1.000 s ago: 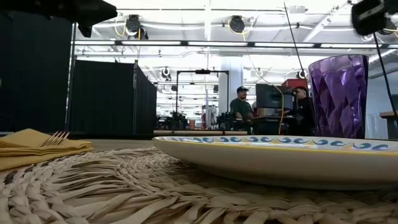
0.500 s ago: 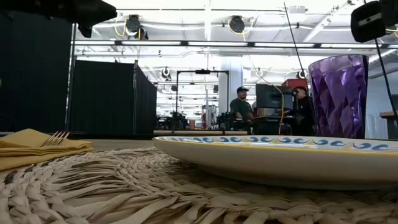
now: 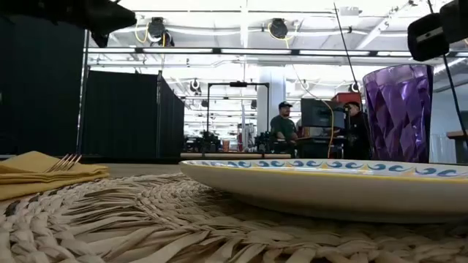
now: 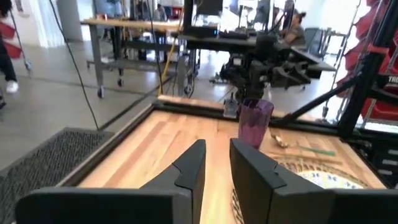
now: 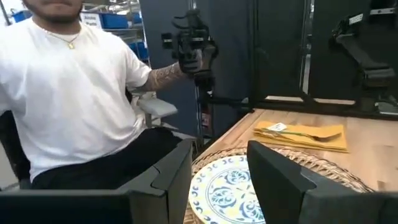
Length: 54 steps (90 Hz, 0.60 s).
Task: Set table place
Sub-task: Return to Home Position
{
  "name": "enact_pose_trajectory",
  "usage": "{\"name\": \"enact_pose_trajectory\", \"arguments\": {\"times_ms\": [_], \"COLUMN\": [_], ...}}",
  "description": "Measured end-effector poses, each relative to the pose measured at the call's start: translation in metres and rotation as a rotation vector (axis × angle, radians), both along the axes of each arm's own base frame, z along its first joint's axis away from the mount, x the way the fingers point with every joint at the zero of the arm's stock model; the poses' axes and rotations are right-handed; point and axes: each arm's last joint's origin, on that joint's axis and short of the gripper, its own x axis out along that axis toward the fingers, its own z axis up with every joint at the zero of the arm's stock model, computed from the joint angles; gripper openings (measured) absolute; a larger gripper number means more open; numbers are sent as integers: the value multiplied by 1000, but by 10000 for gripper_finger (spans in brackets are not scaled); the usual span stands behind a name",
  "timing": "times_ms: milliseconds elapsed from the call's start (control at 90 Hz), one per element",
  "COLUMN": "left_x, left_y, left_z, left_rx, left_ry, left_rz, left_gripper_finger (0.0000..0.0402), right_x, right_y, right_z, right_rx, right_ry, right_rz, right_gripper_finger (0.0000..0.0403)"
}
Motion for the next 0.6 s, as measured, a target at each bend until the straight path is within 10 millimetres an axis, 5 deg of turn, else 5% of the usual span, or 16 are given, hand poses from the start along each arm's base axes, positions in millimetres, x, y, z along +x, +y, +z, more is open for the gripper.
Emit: {"name": "enact_pose_trajectory", "arguments": {"times_ms": [122,289,600], "left_x": [0,0,0], "left_y": [0,0,-1], "left_z": [0,0,-3], "left_rx": [5,17,15], "left_ry": [-3,-2,29], "left_rz": [0,-2,-24], "left_gripper_finger": [58,58,58], "right_x": [4,8,5], "right_y": [4,6,8], "right_z": [-8,-25,-18], "right_rx": [30,113,125], "right_ry": [-88,-2,-78], "right_rz": [72,95,192], "right_gripper_finger": [141,141,141]}}
